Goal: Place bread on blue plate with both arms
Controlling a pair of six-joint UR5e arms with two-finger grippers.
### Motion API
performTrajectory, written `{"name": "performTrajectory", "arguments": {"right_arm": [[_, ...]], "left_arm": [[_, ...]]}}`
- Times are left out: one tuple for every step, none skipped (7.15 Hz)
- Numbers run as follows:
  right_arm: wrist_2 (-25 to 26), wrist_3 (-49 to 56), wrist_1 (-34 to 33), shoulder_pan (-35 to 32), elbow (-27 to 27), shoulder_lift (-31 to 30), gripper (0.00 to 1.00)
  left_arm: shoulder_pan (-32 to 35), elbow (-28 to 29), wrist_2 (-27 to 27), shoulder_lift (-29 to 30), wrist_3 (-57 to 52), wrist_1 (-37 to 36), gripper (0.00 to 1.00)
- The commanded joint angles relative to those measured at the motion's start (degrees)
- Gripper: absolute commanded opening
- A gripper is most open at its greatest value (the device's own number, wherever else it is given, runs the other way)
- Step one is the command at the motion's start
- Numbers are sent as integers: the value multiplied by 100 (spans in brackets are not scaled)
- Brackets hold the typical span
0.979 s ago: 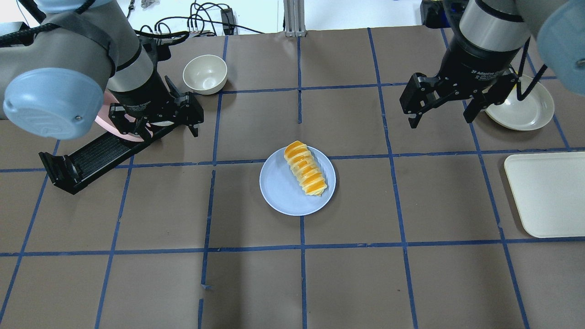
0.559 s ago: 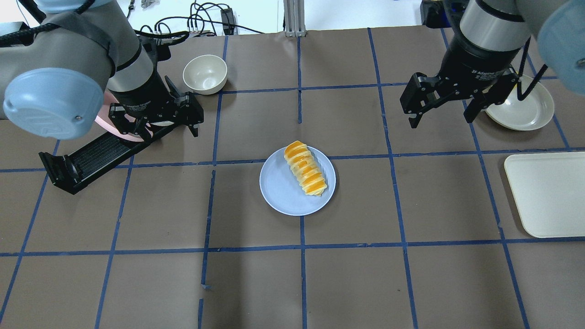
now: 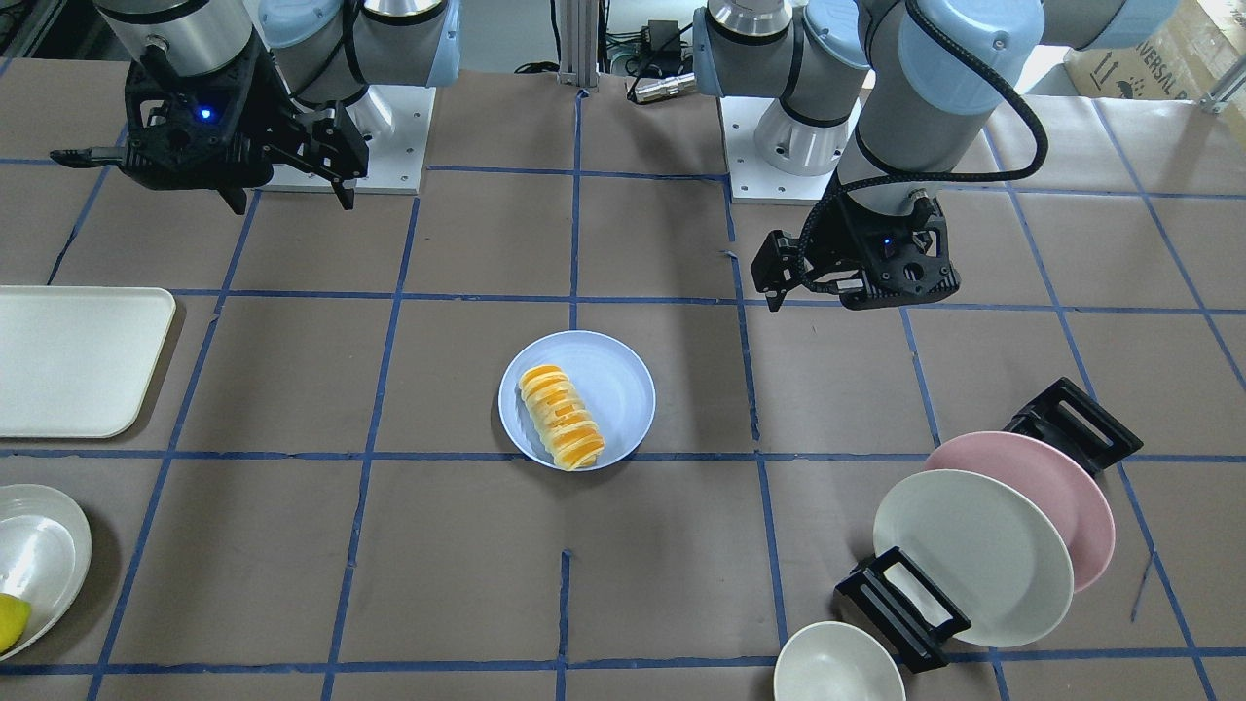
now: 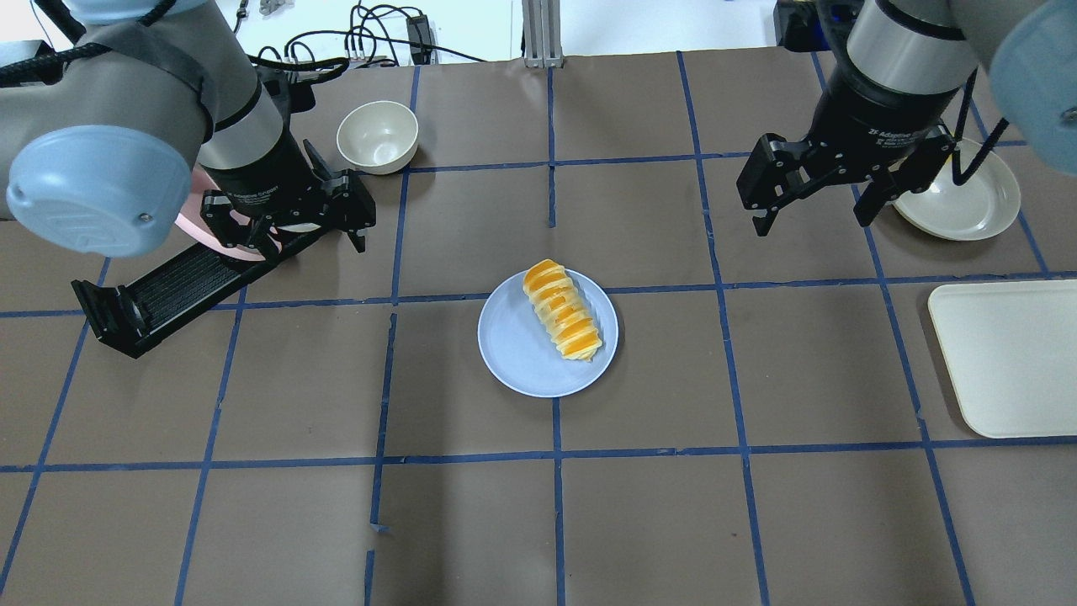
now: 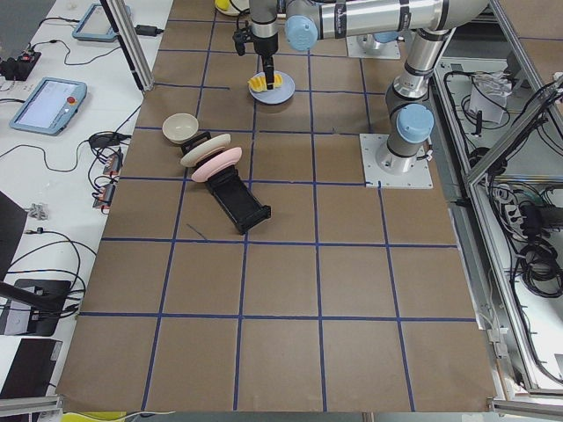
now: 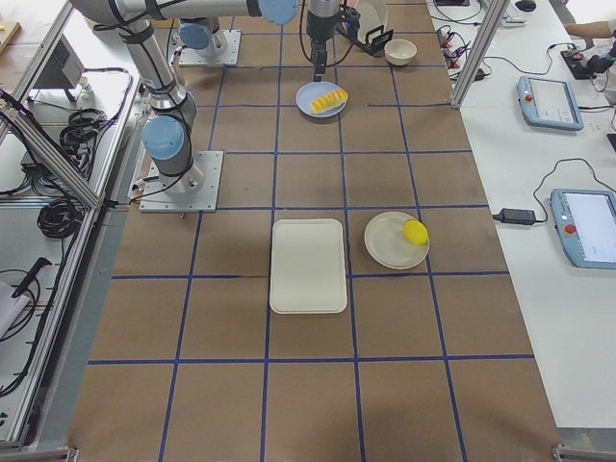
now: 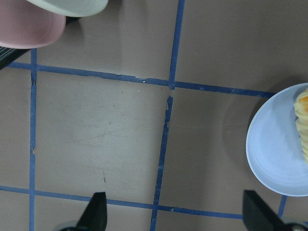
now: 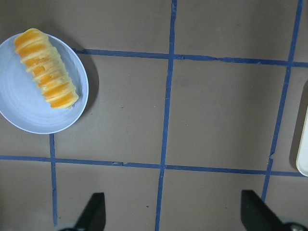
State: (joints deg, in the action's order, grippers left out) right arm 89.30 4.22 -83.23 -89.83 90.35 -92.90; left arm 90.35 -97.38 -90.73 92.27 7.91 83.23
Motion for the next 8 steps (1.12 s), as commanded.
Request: {"name": "performTrajectory", "arguments": {"right_arm": [[0,0,0,0,0,0,100],[9,0,0,0,0,0,100],[0,0,0,0,0,0,100],[0,0,0,0,0,0,100],[9,0,0,0,-17,0,100],[9,0,-9,0,-17,9,100],[9,0,0,26,-9,9,100],[9,0,0,18,-9,9,100]], "left_arm": [[0,0,-15,-94,0,9,100],[17,-9,-6,-8,0,9,100],[0,9,-6,1,-9,-9,100],[0,9,-6,2,-9,-9,100],[-9,9,-6,2,-9,-9,100],[-9,9,-6,2,-9,0,100],[-9,0,-6,2,-9,0,100],[-9,9,-6,2,-9,-9,100]]}}
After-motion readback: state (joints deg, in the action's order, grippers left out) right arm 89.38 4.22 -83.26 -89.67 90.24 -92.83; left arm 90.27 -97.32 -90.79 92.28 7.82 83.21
